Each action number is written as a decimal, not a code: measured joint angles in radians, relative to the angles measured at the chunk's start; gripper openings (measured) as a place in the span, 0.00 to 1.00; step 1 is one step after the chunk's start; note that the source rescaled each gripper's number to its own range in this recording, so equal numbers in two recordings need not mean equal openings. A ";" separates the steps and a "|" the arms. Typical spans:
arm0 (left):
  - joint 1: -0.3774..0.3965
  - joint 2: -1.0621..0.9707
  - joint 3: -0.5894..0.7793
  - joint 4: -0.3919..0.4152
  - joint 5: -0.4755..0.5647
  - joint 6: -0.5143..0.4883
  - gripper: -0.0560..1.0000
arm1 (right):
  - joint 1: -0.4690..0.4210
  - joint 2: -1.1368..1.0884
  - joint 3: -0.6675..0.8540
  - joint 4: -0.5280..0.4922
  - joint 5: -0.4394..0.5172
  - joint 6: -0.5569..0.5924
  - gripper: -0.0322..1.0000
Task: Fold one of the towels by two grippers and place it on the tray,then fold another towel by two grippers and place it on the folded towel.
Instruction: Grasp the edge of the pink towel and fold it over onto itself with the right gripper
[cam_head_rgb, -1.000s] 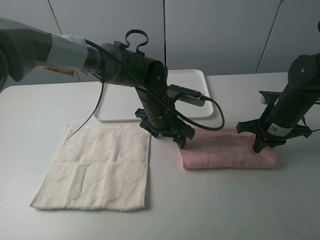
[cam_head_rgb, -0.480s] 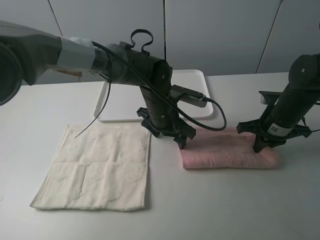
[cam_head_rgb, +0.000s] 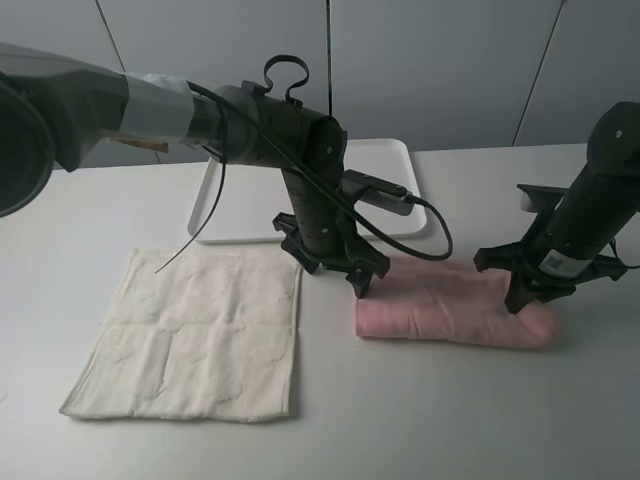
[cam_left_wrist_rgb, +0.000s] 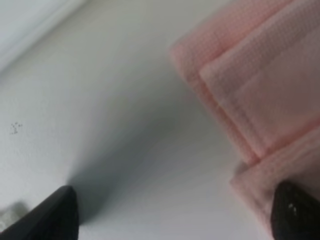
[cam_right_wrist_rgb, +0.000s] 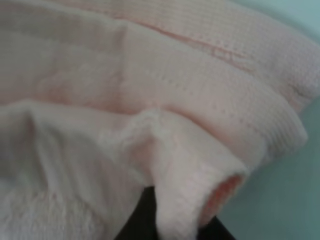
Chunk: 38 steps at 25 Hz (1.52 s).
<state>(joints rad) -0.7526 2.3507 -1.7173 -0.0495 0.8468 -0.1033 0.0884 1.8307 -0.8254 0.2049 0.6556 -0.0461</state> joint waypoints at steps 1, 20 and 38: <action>0.000 0.000 0.000 0.006 0.003 0.000 0.99 | 0.000 -0.023 0.000 0.000 0.007 0.000 0.08; 0.000 0.000 0.000 0.028 0.014 -0.022 0.99 | 0.000 -0.142 0.000 0.264 0.104 -0.046 0.08; 0.000 0.000 0.000 0.028 0.016 -0.024 0.99 | 0.007 -0.142 0.001 0.582 0.079 -0.180 0.08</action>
<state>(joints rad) -0.7526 2.3507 -1.7173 -0.0214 0.8627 -0.1273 0.0954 1.6886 -0.8248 0.7866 0.7345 -0.2261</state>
